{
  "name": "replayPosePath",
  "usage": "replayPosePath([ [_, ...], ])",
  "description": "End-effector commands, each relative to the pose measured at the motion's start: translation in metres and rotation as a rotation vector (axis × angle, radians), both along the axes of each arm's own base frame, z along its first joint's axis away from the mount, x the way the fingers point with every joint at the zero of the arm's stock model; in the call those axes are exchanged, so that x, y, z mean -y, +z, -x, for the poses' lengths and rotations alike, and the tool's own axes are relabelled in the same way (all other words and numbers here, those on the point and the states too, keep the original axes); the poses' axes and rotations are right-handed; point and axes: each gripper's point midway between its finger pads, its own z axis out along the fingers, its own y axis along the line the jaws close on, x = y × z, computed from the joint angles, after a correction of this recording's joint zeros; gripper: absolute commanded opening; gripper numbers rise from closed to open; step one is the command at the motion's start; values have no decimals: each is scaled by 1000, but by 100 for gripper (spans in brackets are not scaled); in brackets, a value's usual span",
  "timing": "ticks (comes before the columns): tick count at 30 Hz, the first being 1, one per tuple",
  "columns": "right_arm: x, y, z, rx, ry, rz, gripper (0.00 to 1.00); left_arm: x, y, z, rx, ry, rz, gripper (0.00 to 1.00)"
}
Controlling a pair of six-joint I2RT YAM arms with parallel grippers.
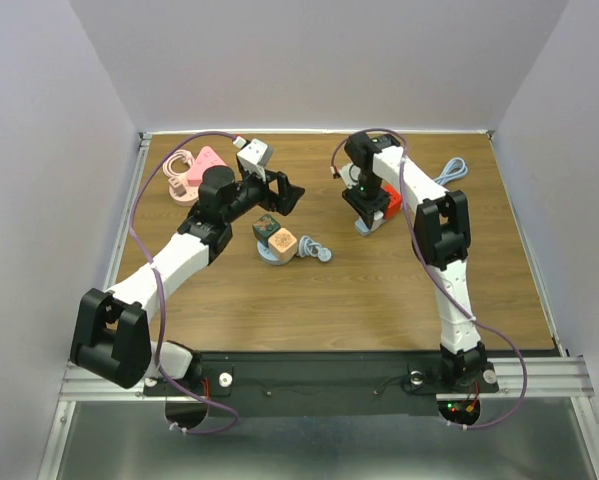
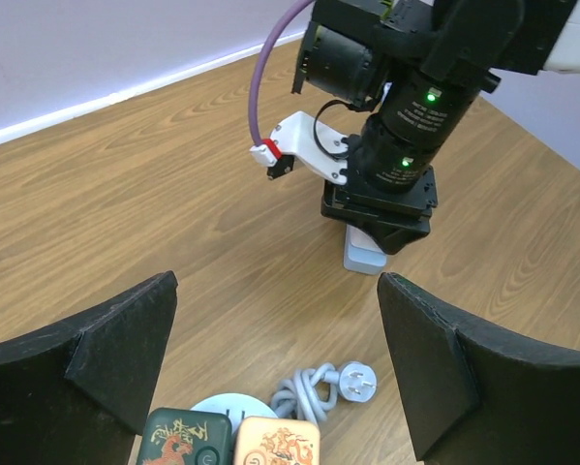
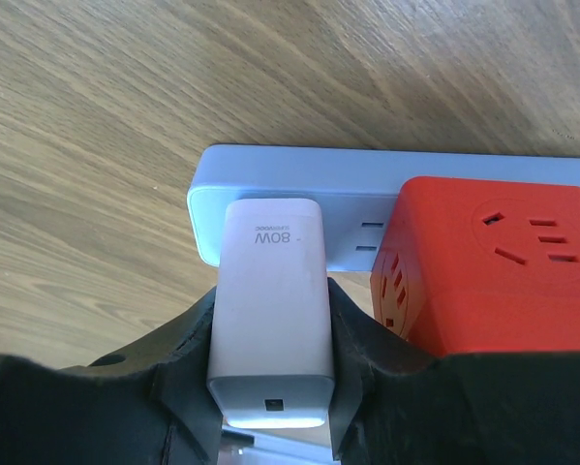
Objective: Insert the plug
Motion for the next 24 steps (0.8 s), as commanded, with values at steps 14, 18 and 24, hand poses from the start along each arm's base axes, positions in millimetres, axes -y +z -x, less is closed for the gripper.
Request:
replayPosePath([
  [14,-57,-85,-6,-27,109,-16,0,12,30,0,71,-38,22,95],
  [18,-58,-88,-8,-23,111,-18,0,12,28,0,68,-37,17,95],
  [24,-76,-60,-33,80,97,-94,9,12,27,-5,50,-20,16,95],
])
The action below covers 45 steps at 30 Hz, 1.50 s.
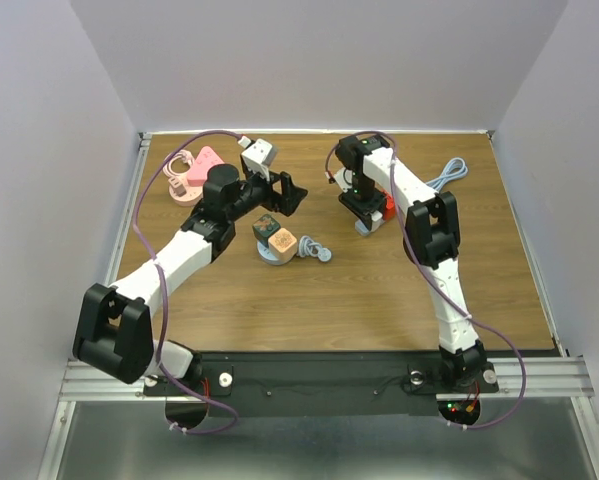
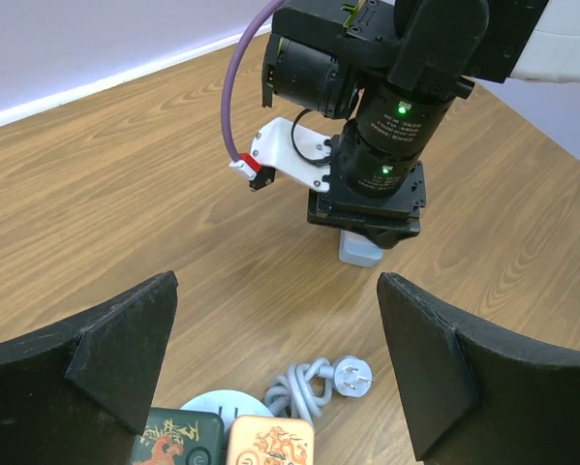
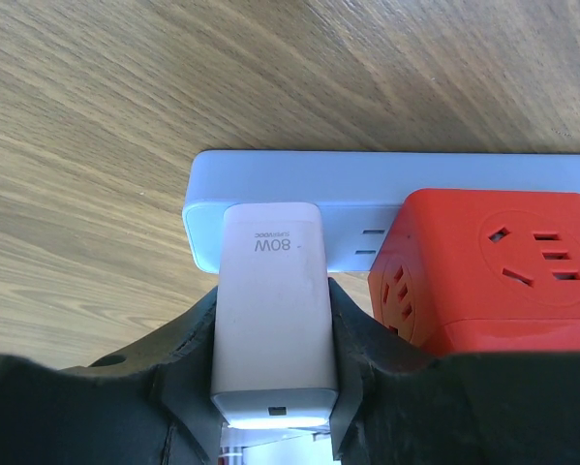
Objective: Insert the plug
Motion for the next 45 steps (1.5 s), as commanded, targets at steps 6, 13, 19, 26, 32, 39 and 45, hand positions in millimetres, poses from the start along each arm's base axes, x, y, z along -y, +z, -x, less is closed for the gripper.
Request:
replayPosePath([
  [6,-96,1,-63,276,56,-338,60,2,36,-10,66,25,24,95],
  [13,-106,51,-73,404,70,-424,72,3,40,-11,59,22,25,95],
  [19,-91,88,-72,502,47,-400,76,1,48,-15,50,48,33,95],
  [26,-73,156,-68,710,-73,-489,89,-39,67,-27,-14,263,125,98],
  [32,-32,186,-59,884,-286,-554,100,-85,76,-23,-34,456,149,99],
  [39,21,214,-22,1109,-509,-651,100,-125,70,-18,-73,643,90,99],
  [45,92,245,11,1358,-784,-691,100,-151,81,-6,-25,740,65,99],
])
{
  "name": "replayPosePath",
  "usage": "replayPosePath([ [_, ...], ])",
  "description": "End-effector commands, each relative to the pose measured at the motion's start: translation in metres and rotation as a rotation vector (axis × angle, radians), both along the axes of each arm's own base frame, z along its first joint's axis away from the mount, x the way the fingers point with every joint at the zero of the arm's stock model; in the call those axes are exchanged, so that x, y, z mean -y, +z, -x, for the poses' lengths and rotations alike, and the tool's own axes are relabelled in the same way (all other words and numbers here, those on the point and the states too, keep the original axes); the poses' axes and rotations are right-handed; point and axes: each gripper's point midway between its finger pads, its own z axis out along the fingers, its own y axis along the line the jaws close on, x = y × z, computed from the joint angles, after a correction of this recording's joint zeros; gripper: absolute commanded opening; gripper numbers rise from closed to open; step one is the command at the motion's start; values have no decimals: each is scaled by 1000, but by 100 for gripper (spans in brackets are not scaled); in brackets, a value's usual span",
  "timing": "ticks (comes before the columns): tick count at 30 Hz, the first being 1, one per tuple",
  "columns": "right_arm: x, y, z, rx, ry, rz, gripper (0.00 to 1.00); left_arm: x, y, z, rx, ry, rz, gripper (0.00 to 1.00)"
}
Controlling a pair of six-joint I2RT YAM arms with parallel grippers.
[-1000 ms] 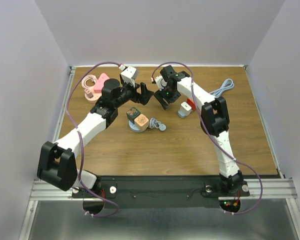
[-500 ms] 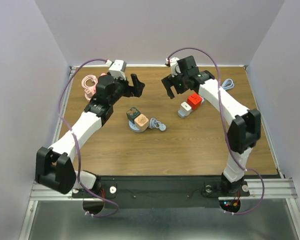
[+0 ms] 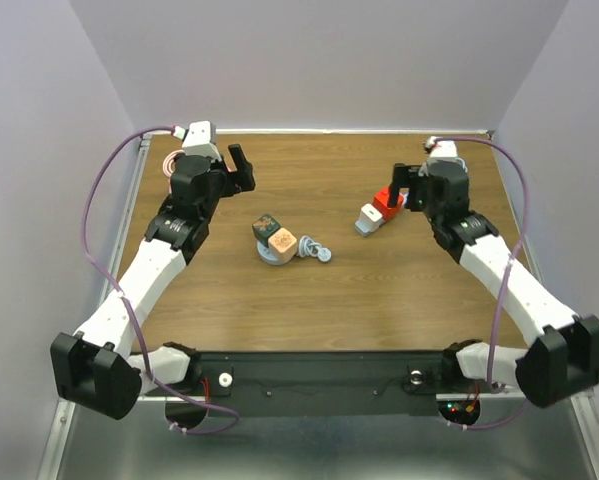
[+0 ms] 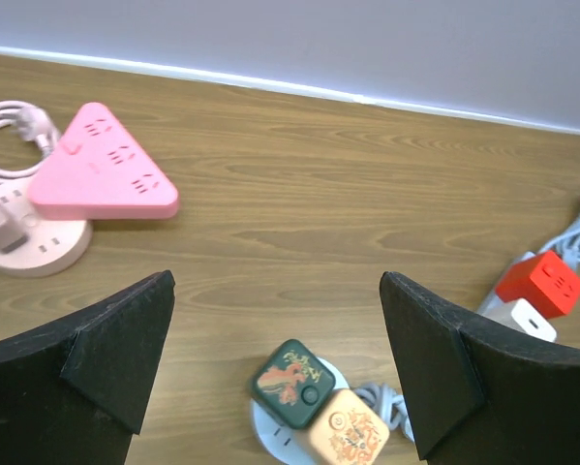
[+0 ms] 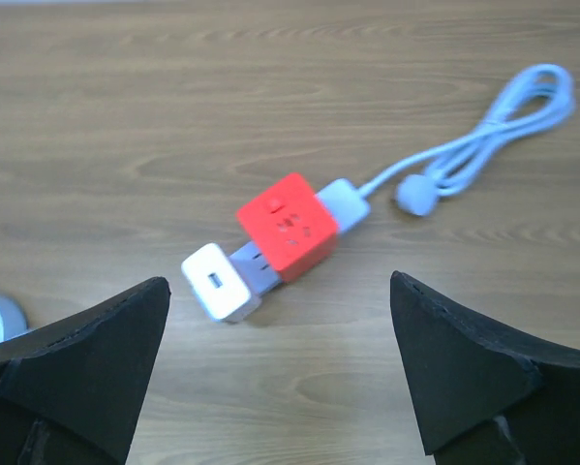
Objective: Insert the plug
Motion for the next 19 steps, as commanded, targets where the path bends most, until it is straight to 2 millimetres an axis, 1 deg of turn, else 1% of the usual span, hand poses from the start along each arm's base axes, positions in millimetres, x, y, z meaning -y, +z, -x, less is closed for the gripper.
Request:
replayPosePath([
  [1,43,56,5,264,-224,-155,100,-34,39,10,96,144,-11,99],
  [2,53,58,9,278,-271,-153,100,-37,43,12,105,158,-10,99],
  [3,58,62,15,296,-286,-159,100,-40,44,13,107,168,-10,99],
  [4,62,58,19,295,-307,-150,100,-43,48,13,113,182,-11,99],
  [5,65,59,21,300,-319,-152,100,-44,50,15,116,185,-13,99],
  [6,68,63,26,316,-328,-158,100,-46,54,15,123,195,-16,99],
  [8,74,63,31,325,-355,-162,100,-48,57,17,127,206,-16,99],
  [11,80,70,39,352,-371,-166,100,-52,62,17,137,221,-15,99],
  [12,80,70,41,353,-371,-165,100,-53,58,19,121,223,-26,99],
  [15,81,71,45,362,-371,-170,100,-53,61,22,124,220,-26,96],
  [19,86,74,49,374,-384,-165,100,-58,64,24,130,241,-26,96],
])
